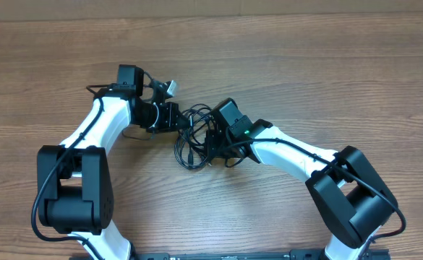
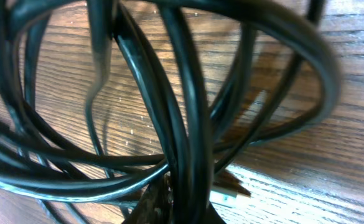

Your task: Untangle cables

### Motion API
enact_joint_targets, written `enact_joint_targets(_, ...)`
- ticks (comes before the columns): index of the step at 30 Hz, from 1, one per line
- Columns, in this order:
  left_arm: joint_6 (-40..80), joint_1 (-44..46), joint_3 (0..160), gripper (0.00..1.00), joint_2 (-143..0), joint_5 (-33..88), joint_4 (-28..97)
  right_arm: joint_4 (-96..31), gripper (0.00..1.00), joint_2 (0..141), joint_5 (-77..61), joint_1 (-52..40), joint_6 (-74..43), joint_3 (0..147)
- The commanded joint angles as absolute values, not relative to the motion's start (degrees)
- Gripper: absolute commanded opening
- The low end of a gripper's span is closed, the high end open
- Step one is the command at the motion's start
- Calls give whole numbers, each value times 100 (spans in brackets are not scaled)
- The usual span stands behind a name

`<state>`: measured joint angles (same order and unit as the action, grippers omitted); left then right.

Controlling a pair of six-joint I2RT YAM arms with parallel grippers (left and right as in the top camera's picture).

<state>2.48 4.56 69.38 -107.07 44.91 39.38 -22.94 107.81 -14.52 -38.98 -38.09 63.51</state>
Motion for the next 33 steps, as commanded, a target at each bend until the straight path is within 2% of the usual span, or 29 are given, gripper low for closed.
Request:
enact_joint_targets(1,89,537,7059,4,-10766,5380,3848,-2300,9,10565,-1234,-3929,-3704,6379)
enact_joint_targets(6,51,539,7059,4,-10766,5408,3835,-2388,20,10567,-954,-3929,-3704,6377)
enact_joint_targets(9,-134,539,7059,4,-10766,5404,3933,-2508,26,10567,-342,-3929,-3706,6375)
enact_joint_targets(14,-73,528,7059,4,-10766,5404,4077,-2591,27,10567,-3,-3929,-3728,6375)
enact_joint_targets(18,530,526,7059,4,-10766,5413,4132,-2600,28,10565,-1,-3929,-3728,6375)
enact_joint_targets(21,602,495,7059,6,-10766,6108,4064,-2593,28,10567,-3,-3929,-3728,6375)
enact_joint_targets(24,447,353,7059,12,-10766,7533,3804,-2602,28,10565,-3,-3929,-3728,6375)
enact_joint_targets(27,451,193,7059,12,-10766,8318,3612,-2609,29,10567,-1,-3929,-3726,6375)
enact_joint_targets(31,467,-95,7059,11,-10766,8593,3592,-2606,29,10567,-3,-3929,-3728,6375)
enact_joint_targets(33,471,-198,7059,15,-10766,8184,3597,-2606,29,10567,-1,-3929,-3726,6375)
